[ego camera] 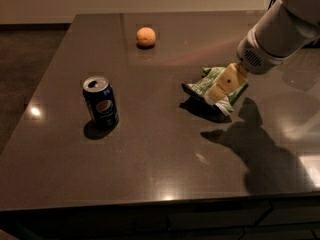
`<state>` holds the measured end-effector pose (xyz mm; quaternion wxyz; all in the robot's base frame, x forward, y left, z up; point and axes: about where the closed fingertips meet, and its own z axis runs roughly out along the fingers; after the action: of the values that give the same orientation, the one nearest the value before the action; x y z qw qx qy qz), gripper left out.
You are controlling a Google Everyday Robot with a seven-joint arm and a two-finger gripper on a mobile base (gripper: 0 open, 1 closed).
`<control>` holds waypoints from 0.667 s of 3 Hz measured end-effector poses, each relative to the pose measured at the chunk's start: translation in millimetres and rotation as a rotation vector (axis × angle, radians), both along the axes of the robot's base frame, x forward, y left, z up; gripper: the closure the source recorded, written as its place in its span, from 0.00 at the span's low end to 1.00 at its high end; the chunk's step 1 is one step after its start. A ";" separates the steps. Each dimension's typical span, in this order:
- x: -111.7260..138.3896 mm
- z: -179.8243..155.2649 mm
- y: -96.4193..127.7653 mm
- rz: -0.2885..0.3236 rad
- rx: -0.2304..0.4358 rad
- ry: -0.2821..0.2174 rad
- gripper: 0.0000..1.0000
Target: Move green jalapeno chip bag near orange
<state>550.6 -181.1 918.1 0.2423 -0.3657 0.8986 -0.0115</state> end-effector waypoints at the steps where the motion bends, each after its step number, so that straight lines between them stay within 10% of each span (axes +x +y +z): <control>1: 13.3 -20.4 12.5 -0.092 0.050 0.022 0.00; 2: 24.0 -37.1 20.2 -0.166 0.074 0.040 0.00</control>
Offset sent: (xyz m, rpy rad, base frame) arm 0.0390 0.0282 -0.0592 0.1042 0.0621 -0.2683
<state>574.7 -160.9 881.0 0.2360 -0.2808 0.9303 0.0089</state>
